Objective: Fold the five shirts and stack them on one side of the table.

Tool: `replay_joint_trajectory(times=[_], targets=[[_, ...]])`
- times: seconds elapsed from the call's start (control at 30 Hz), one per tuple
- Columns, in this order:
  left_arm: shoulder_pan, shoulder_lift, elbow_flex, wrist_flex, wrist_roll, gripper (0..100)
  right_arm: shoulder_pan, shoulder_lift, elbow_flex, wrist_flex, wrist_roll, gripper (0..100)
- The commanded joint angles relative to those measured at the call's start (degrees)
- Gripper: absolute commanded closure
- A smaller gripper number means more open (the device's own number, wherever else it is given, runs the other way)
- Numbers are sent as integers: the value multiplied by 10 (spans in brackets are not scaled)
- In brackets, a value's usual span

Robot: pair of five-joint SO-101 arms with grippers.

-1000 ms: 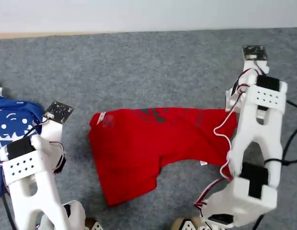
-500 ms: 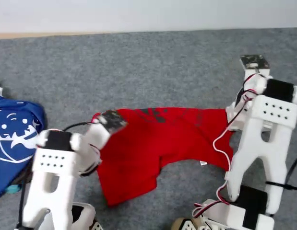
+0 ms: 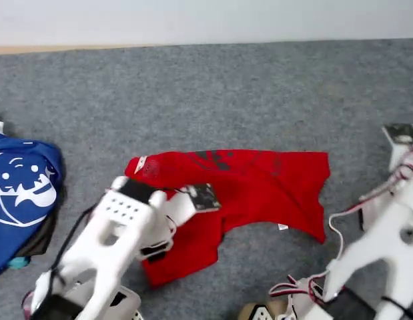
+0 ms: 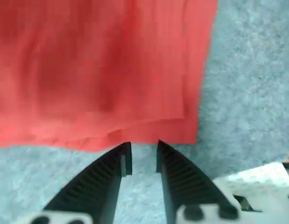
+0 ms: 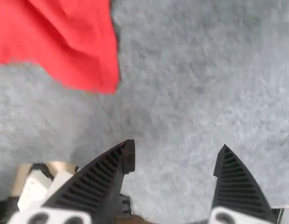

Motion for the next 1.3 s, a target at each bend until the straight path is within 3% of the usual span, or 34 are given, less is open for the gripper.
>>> replay_joint_trajectory(times=[0.0,0.17,0.53,1.0,1.27], targets=[[61,51,-26,-6,-10,889,65,-56,29,-16,38,714],[115,62,-34,-7,-9,887,133,-89,70,-25,85,714],[113,67,-28,-59,-9,846,232,-105,73,-20,146,714],[113,67,64,-146,-9,847,240,-105,72,-19,153,714],[113,67,65,-167,-11,983,240,-105,72,-19,151,714]])
